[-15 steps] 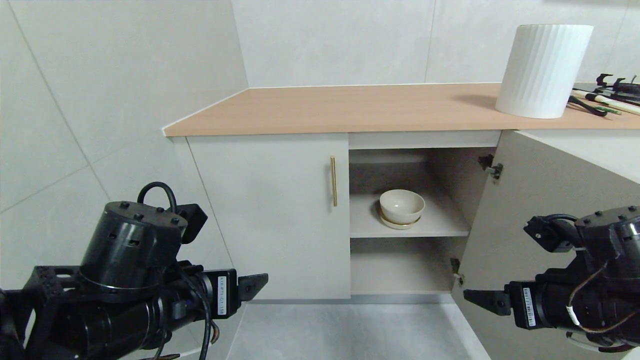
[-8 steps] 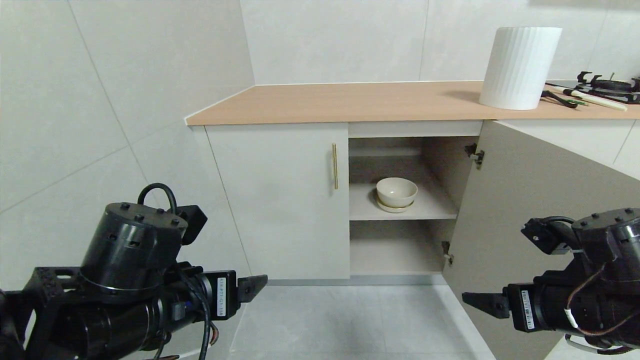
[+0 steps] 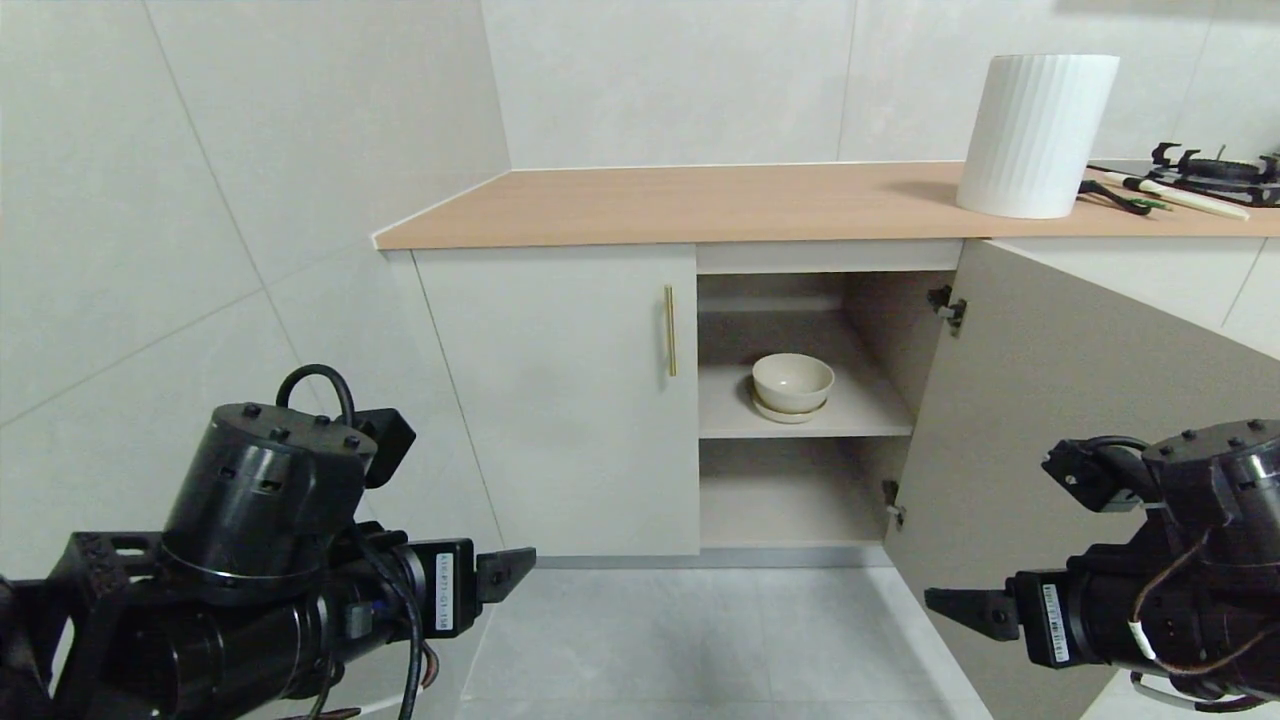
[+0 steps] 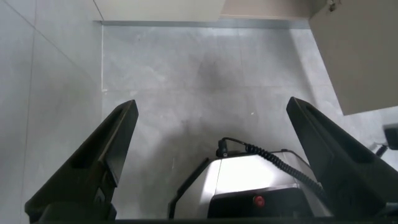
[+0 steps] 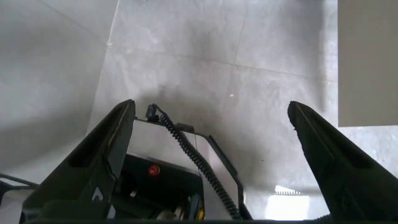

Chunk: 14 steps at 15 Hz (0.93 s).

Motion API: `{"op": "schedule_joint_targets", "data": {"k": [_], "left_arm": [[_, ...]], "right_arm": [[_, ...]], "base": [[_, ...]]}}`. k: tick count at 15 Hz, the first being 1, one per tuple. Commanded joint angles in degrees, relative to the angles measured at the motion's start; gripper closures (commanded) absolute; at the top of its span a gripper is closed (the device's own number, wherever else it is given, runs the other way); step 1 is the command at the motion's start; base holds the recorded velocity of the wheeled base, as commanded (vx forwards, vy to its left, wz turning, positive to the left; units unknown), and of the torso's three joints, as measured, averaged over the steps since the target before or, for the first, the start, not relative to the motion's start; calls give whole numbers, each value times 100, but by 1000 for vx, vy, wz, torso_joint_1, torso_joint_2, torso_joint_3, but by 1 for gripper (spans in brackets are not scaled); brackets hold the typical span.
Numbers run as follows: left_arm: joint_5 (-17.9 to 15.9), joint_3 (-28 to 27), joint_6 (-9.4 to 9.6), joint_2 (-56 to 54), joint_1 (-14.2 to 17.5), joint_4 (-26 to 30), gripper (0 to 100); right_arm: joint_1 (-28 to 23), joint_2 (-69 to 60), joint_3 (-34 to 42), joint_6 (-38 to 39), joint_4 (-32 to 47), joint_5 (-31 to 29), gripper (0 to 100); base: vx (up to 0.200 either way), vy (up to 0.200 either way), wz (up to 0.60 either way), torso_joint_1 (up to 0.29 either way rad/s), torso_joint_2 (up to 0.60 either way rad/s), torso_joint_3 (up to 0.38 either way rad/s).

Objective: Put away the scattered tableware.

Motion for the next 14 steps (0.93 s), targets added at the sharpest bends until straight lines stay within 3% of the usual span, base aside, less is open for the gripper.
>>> {"op": "schedule_joint_targets", "data": {"k": [1,14], "left_arm": [[10,-1,-1,20,-1,-2,0],[1,8,-1,29,-1,-2,0]], "right_arm": [[35,14,10,1,-2,-4,0],[79,-136,63,-140,385,-21,0]], "base": [[0,-200,0,7,2,2],[0,-200,0,1,3,2]]}}
